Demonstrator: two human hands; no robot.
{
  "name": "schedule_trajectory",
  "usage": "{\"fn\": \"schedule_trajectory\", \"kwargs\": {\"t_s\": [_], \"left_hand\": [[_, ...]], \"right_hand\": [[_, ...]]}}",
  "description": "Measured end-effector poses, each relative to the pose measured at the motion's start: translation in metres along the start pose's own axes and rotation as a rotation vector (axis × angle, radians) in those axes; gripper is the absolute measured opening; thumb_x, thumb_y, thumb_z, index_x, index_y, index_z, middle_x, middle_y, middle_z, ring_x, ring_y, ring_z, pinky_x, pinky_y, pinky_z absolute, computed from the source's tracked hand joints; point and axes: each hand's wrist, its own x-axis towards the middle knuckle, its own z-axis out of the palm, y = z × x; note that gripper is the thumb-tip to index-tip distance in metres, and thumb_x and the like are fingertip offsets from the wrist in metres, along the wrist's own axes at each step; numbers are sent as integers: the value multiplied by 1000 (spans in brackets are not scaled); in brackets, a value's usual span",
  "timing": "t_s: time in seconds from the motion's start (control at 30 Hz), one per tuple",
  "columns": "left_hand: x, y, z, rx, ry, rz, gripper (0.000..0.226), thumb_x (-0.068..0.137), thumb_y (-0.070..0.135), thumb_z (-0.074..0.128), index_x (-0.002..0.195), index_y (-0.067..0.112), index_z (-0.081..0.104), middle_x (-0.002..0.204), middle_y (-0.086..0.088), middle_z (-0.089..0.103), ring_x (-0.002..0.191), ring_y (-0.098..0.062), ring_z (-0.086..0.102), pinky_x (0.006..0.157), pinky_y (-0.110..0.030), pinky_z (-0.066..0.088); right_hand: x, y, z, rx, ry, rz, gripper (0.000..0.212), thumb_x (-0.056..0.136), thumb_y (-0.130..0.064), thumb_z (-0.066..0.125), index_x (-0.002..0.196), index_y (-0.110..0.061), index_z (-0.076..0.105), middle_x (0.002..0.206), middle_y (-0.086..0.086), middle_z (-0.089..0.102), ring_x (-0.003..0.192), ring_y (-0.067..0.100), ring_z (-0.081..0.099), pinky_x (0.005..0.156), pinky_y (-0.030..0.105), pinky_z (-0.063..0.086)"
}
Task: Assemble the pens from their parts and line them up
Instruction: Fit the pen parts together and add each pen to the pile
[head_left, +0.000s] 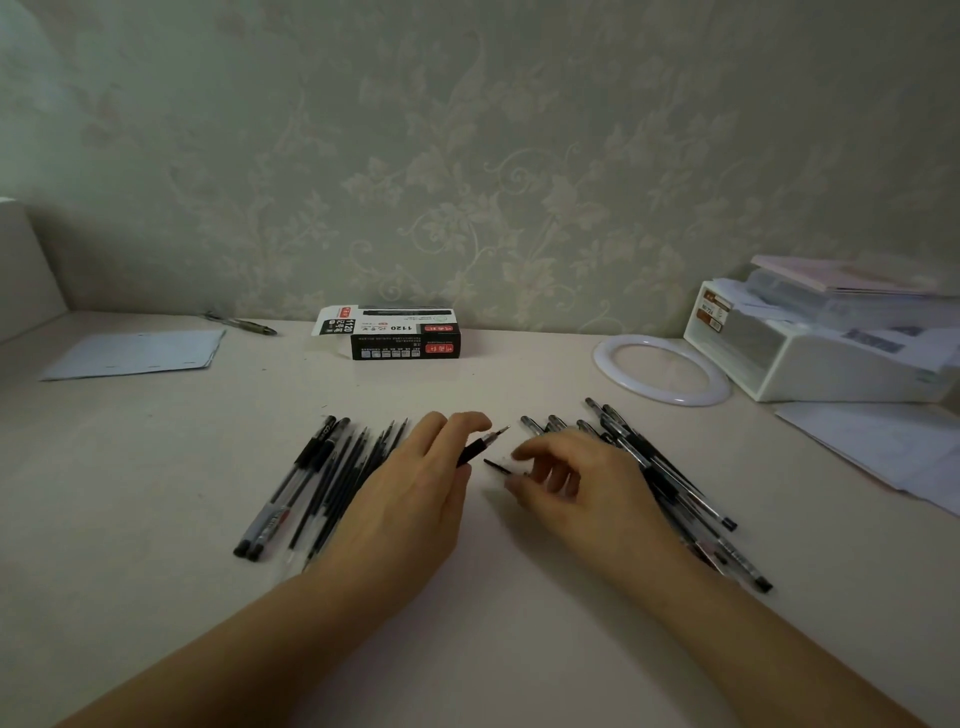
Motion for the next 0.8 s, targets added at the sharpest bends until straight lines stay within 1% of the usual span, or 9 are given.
{"fn": "schedule_trajectory", "kwargs": {"t_s": [0.07,0.13,0.23,0.3,0.4,0.53,0.6,0.7,0.8], "left_hand": [[0,1,-1,-20,22,5,33,96,13,49,128,23,47,107,10,49,79,-8,52,66,-32,50],[1,3,-1,-29,26,23,29,95,14,52,123,21,49,105,12,51,76,-5,49,65,-26,48],[1,4,-1,-35,18,56,22,95,14,54,115,20,52,104,10,55,75,-8,53,63,-34,51],[1,4,-1,-30,22,77,20,95,14,54,113,21,53,102,10,55,75,-12,55,61,-39,51],[2,2,-2,-19,17,113,21,94,14,54,113,24,54,100,12,54,75,-8,53,60,-38,51],[2,3,-2,-3,21,126,21,94,16,55,113,26,54,99,14,53,73,-5,49,59,-36,50],[2,1,-2,15,30,110,22,94,16,55,113,26,54,97,15,52,71,-5,49,57,-33,50],[2,-1,-3,44,55,70,22,94,15,55,114,25,53,97,15,52,69,-8,48,56,-31,50],[3,-2,-4,64,84,10,22,93,17,55,114,24,53,98,14,54,69,-9,49,58,-31,50]], "right_hand": [[2,-3,-1,170,84,80,12,83,-26,76,94,-23,74,78,-8,69,67,3,62,65,11,45],[3,-6,-1,449,59,206,5,85,-25,74,90,-25,76,79,-8,74,67,4,67,65,11,50],[1,-8,3,737,-46,333,10,87,-21,71,86,-26,80,83,1,77,68,9,68,65,16,53],[1,-8,5,817,-57,371,8,84,-25,73,89,-26,80,85,4,77,69,9,66,67,20,54],[3,-6,5,912,-52,416,23,73,-35,76,92,-22,80,89,6,77,72,10,67,70,24,55],[4,-4,5,983,-27,483,17,79,-27,73,91,-15,78,91,7,77,75,12,69,66,21,54],[10,-4,-1,1049,102,517,9,92,-18,65,91,-12,72,92,6,76,76,13,69,64,20,55],[23,3,-28,1118,449,495,10,101,-14,52,93,-11,58,83,1,76,69,12,67,62,20,55],[30,26,-62,650,630,380,9,99,-20,56,92,-18,62,74,-6,72,65,2,65,63,21,52]]}}
